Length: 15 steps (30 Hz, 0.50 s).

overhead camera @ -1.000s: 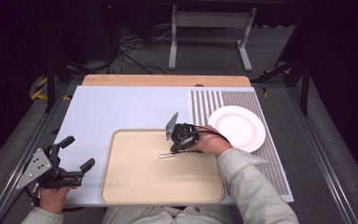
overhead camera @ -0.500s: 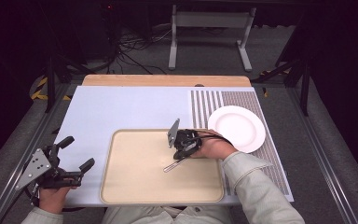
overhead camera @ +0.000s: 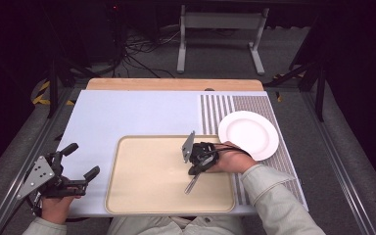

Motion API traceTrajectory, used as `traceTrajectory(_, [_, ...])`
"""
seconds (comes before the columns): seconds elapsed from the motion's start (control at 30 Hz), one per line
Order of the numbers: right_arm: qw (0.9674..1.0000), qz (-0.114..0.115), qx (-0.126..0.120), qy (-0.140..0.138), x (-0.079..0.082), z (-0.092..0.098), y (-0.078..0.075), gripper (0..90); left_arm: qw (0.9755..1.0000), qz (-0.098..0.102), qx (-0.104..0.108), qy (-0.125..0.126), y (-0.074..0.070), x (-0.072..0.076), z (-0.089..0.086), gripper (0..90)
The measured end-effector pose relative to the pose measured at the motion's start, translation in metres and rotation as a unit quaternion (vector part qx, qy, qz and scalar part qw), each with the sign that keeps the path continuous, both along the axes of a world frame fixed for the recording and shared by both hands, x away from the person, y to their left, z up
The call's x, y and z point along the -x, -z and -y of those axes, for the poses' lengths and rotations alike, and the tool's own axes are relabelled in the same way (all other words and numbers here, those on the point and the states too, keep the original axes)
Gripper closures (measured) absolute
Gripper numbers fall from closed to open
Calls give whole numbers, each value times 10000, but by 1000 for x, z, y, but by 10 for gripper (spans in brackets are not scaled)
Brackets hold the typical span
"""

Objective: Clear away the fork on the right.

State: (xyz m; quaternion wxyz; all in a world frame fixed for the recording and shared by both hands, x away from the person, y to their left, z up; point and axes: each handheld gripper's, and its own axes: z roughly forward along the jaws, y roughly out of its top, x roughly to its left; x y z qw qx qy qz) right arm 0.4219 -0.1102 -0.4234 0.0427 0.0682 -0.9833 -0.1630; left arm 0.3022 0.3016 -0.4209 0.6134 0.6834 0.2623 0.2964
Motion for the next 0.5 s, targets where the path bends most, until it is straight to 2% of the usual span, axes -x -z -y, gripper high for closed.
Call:
traceTrajectory(0.3, [9999, -99, -61, 30, 8, 17, 1, 900, 10000, 0, -6, -2, 0, 0, 0, 9])
traceTrajectory(0.5, [9997, -135, -101, 162, 13, 32, 1, 900, 10000, -10, -27, 6, 0, 0, 0, 9])
